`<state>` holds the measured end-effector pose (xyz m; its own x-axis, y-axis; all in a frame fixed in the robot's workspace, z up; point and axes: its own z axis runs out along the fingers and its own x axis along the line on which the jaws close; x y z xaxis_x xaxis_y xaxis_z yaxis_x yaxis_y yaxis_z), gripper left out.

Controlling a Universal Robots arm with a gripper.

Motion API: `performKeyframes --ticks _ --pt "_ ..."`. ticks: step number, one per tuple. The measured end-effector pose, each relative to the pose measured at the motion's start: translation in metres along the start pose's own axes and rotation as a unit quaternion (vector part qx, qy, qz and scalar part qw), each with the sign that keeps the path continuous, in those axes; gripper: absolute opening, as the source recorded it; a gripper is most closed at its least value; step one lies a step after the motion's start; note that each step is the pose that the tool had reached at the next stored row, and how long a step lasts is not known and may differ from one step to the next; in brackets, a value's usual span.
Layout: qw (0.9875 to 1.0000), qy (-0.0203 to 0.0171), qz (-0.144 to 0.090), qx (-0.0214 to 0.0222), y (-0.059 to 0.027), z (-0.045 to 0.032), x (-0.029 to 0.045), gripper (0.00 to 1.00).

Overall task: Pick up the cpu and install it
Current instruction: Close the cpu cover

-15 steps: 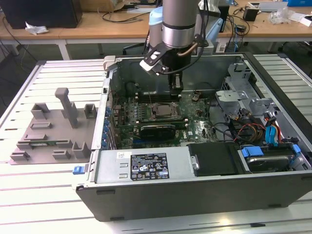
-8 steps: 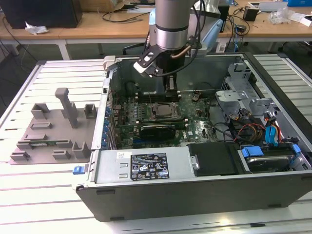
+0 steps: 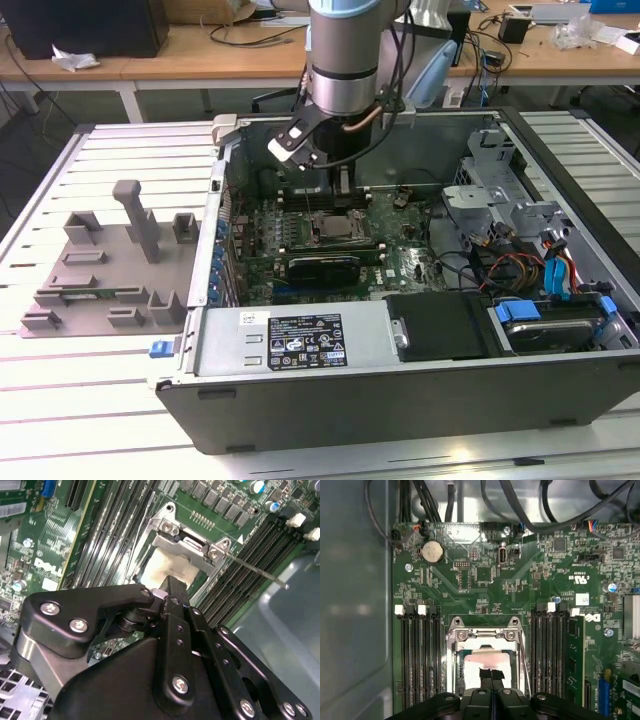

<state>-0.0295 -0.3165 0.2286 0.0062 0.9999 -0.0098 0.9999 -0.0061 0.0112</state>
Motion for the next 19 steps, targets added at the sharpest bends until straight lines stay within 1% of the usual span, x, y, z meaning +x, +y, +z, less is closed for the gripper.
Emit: performKeyframes --ticks 3,8,10,13,15,18,19 --pt "1.0 0.0 0.0 0.0 -0.0037 0.0037 0.0 0.11" --pt "1.0 0.0 -0.002 0.0 -0.0042 0.0039 0.0 0.11" --pt "0.9996 0.0003 -0.028 -0.0003 -0.0042 0.004 0.0001 0.11" --pt "0.9982 0.0005 -0.059 -0.0005 -0.0042 0.0042 0.0 0.11" --pt "0.9969 0.0008 -0.079 -0.0007 -0.0042 0.0043 0.0 0.11" --pt "0.9944 0.0011 -0.106 -0.001 -0.0042 0.0044 0.0 0.11" --pt "0.9932 0.0012 -0.117 -0.0011 -0.0042 0.0045 0.0 0.11"
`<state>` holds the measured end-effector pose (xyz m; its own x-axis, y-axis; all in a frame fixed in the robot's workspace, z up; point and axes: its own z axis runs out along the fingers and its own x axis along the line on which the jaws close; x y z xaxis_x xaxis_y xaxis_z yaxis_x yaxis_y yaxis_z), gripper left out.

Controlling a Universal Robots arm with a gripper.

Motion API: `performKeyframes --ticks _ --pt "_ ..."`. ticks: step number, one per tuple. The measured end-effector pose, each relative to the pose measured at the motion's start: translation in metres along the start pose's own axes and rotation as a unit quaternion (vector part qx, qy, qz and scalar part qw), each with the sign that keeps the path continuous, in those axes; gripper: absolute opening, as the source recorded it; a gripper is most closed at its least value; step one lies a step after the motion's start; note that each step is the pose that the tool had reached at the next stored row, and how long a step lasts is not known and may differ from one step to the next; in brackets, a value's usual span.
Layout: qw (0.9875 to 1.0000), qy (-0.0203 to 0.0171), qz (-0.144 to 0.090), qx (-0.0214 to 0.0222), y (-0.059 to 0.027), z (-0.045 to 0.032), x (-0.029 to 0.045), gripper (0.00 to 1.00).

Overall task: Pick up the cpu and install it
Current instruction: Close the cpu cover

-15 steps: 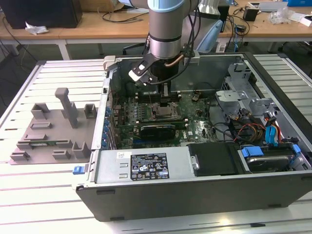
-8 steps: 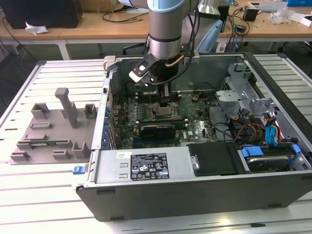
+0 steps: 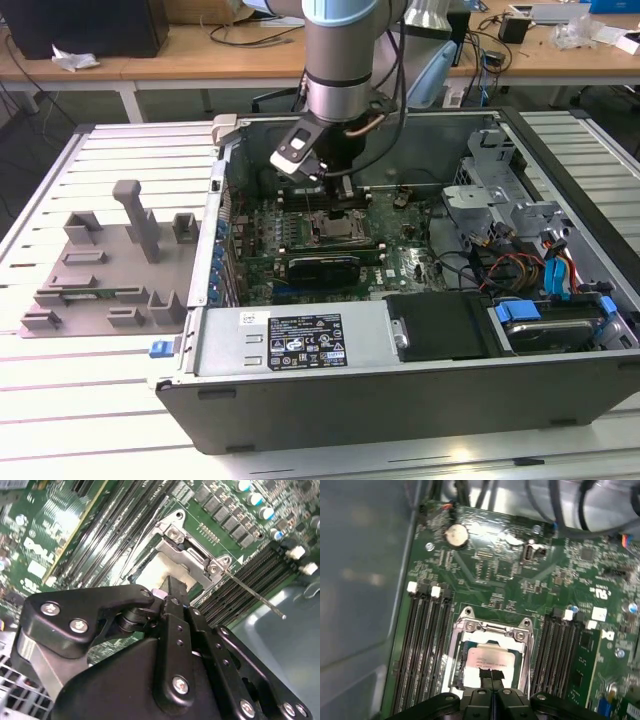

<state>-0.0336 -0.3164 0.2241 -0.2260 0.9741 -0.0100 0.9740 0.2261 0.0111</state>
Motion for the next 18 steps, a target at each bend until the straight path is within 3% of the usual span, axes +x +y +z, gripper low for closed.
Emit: performKeyframes --ticks 4,7,8,11,14,15,17,18 --pt "0.9989 0.0005 -0.047 -0.0005 0.0 0.0002 0.0 0.11" --pt "0.9965 0.0009 -0.083 -0.0008 0.0 0.0004 0.0 0.11" --pt "0.9949 0.001 -0.101 -0.001 0.0 0.0005 0.0 0.11" --pt "0.9917 0.0012 -0.129 -0.0012 0.0 0.0007 0.0 0.11" --pt "0.9869 0.0014 -0.161 -0.0015 0.0 0.0008 0.0 0.11" --pt "0.9839 0.0015 -0.179 -0.0016 0.0 0.0009 0.0 0.11" --pt "0.9803 0.0016 -0.197 -0.0018 0.0 0.001 0.0 0.11" --pt "0.976 0.0017 -0.218 -0.002 0.0 0.0011 0.0 0.11"
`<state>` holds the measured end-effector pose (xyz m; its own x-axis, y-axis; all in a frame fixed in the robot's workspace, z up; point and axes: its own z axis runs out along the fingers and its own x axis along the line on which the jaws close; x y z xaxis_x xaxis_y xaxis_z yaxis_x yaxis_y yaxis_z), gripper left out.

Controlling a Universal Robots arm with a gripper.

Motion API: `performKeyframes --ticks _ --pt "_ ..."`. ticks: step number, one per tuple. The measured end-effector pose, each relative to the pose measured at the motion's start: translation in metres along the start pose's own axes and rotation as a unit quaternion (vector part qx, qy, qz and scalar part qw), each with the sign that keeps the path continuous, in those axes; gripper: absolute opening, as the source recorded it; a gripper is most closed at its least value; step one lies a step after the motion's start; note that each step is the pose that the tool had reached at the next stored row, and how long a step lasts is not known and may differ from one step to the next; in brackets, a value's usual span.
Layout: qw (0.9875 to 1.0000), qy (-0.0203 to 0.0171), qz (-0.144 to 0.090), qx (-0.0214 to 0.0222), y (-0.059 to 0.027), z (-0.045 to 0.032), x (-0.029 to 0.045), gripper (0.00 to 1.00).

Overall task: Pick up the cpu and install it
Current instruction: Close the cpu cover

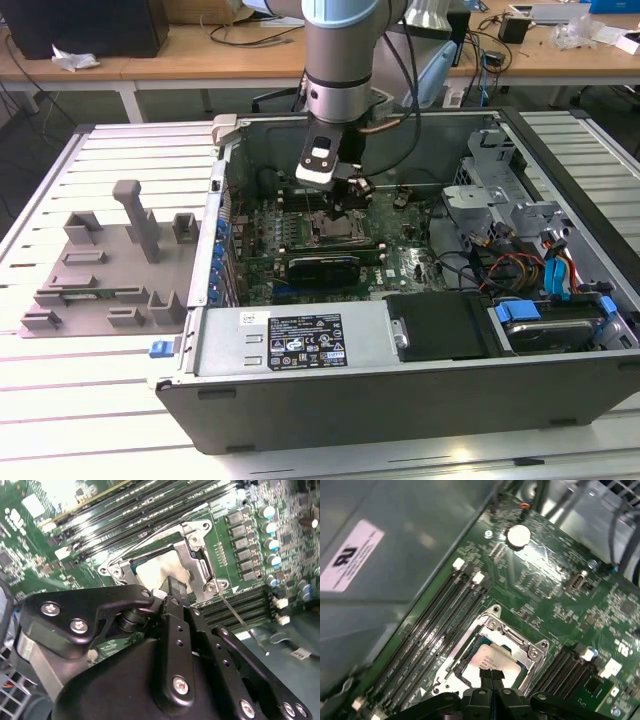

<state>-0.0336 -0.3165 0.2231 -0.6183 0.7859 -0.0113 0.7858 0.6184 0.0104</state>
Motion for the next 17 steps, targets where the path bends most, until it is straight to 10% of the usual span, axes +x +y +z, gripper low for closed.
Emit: performKeyframes --ticks 4,11,14,17 --pt "0.9983 0.0003 -0.059 -0.0005 0.0 0.0002 0.0 0.11" --pt "0.9899 0.0011 -0.142 -0.0014 0.0 0.0003 0.0 0.11" --pt "0.9844 0.0015 -0.176 -0.0018 0.0 0.0003 0.0 0.11" --pt "0.9743 0.0019 -0.225 -0.0023 0.0 0.0003 0.0 0.11"
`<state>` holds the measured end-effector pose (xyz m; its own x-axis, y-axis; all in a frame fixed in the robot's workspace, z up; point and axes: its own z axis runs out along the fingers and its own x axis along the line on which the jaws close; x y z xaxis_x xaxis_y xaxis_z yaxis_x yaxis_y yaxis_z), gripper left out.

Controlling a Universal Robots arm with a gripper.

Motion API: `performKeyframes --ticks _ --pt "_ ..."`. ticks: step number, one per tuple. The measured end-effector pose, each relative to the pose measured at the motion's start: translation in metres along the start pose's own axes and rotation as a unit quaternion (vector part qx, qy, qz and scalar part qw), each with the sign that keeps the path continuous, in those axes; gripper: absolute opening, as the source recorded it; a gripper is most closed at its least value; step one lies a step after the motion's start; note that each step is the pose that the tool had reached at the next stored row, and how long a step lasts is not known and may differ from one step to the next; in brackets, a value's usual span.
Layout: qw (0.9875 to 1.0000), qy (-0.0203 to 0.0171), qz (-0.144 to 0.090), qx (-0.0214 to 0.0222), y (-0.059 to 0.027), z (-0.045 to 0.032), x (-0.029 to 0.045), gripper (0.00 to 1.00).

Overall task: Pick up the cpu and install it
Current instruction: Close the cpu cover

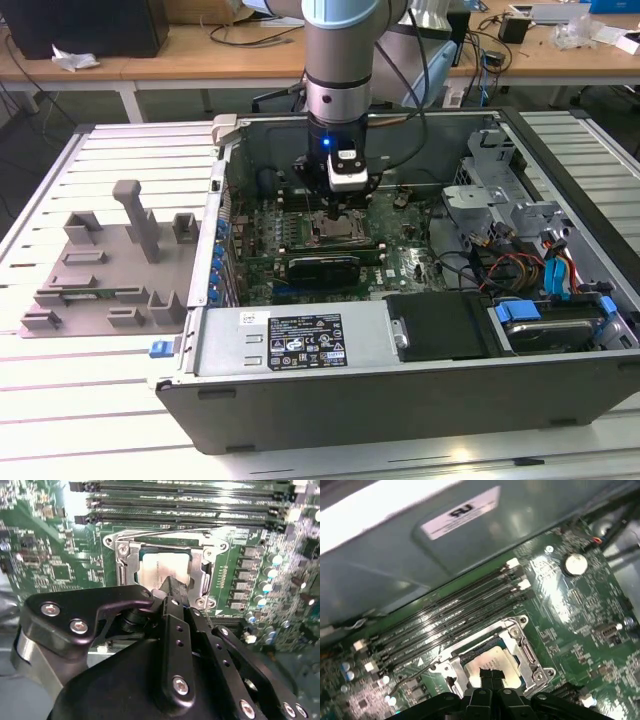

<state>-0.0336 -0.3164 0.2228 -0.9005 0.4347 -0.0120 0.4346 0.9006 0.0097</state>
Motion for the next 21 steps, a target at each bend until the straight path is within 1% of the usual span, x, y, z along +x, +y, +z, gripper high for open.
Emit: performKeyframes --ticks 2,3,5,6,7,8,10,11,12,13,15,16,21 --pt "0.9998 0.0002 -0.021 -0.0002 0.0 0.0 0.0 0.11" --pt "0.9994 0.0003 -0.034 -0.0004 0.0 0.0 0.0 0.11" --pt "0.998 0.0006 -0.063 -0.0007 0.0 0.0 0.0 0.11" --pt "0.9973 0.0007 -0.073 -0.0009 0.0 0.0001 0.0 0.11" --pt "0.9963 0.0008 -0.086 -0.001 0.0 0.0001 0.0 0.11" --pt "0.9949 0.001 -0.101 -0.0012 0.0 0.0002 0.0 0.11" --pt "0.9927 0.0012 -0.12 -0.0014 0.0 0.0003 0.0 0.11" --pt "0.9899 0.0014 -0.142 -0.0016 -0.0001 0.0007 0.0 0.11" --pt "0.9883 0.0015 -0.152 -0.0017 -0.0001 0.0009 0.0 0.11" --pt "0.9871 0.0015 -0.16 -0.0019 0.0 0.0012 0.0 0.11" --pt "0.9839 0.0017 -0.178 -0.002 -0.0001 0.0015 0.0 0.11" --pt "0.9832 0.0018 -0.183 -0.002 0.0 0.0014 0.0 0.11" --pt "0.983 0.0017 -0.184 -0.0022 -0.0002 0.0024 0.0004 0.11"
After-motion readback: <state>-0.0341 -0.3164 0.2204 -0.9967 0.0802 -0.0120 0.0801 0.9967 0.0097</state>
